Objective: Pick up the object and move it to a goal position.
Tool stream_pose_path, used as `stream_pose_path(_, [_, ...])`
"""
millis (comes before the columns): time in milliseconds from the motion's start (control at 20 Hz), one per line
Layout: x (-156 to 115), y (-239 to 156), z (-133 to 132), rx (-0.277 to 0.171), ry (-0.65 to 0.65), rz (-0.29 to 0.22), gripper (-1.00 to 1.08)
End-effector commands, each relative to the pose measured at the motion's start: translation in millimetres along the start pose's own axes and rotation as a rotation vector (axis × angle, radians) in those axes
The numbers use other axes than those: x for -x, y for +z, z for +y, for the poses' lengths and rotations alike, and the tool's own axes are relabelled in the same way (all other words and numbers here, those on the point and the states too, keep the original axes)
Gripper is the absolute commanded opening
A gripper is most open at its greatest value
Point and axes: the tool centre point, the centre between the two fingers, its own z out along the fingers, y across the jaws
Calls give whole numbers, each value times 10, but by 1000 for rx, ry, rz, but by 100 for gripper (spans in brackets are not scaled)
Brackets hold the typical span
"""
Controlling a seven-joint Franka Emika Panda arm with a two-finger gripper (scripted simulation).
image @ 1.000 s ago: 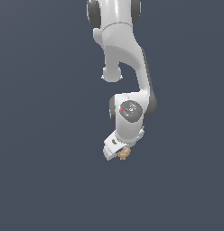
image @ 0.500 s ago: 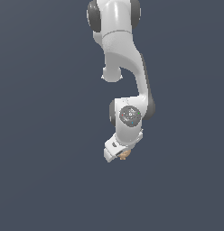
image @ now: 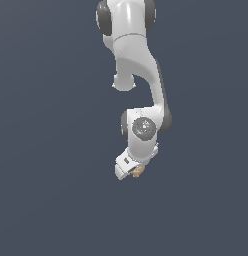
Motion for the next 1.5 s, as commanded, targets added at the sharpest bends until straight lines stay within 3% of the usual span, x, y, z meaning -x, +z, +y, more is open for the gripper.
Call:
stream_pose_path(0, [7, -6, 5, 0, 0, 0, -100])
stream_pose_path(600, [379, -299, 200, 0, 0, 0, -100])
stream_pose_path(1450, [1766, -1421, 959, 0, 0, 1, -100])
